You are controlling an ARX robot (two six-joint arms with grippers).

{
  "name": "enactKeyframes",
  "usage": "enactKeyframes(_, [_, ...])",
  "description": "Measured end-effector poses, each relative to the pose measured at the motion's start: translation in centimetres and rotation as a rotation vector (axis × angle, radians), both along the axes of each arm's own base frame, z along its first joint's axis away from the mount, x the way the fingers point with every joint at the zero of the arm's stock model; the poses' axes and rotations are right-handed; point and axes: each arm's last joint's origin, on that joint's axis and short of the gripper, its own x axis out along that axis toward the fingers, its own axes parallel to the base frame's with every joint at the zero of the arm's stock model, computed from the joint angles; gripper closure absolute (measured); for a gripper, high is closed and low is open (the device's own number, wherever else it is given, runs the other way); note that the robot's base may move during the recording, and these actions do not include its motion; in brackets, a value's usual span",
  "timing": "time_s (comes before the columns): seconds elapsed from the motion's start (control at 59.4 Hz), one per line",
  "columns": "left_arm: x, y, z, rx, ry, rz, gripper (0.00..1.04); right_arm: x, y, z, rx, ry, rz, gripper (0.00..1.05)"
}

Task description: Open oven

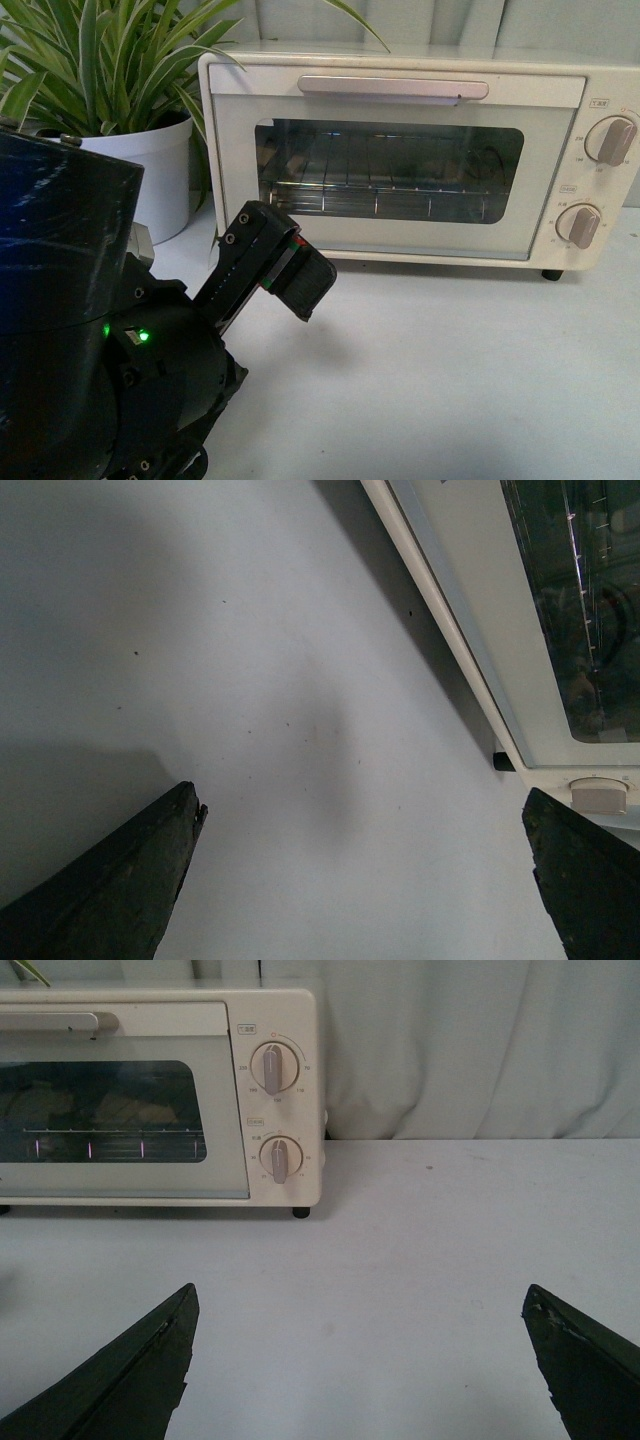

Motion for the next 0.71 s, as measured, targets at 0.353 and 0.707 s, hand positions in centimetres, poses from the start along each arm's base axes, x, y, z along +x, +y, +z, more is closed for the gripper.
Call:
enactKeyframes(0.353, [0.6, -0.6, 0.0, -0.011, 0.007, 0.005, 0.07, 0.9, 0.1, 0.6, 0.119, 0.011, 0.145, 0.09])
enactKeyframes(0.707, [0.5, -0.5, 0.0, -0.015, 0.015, 0.008, 0.07, 9.0, 1.9, 6.6, 0.172, 0.117, 0.138, 0.09])
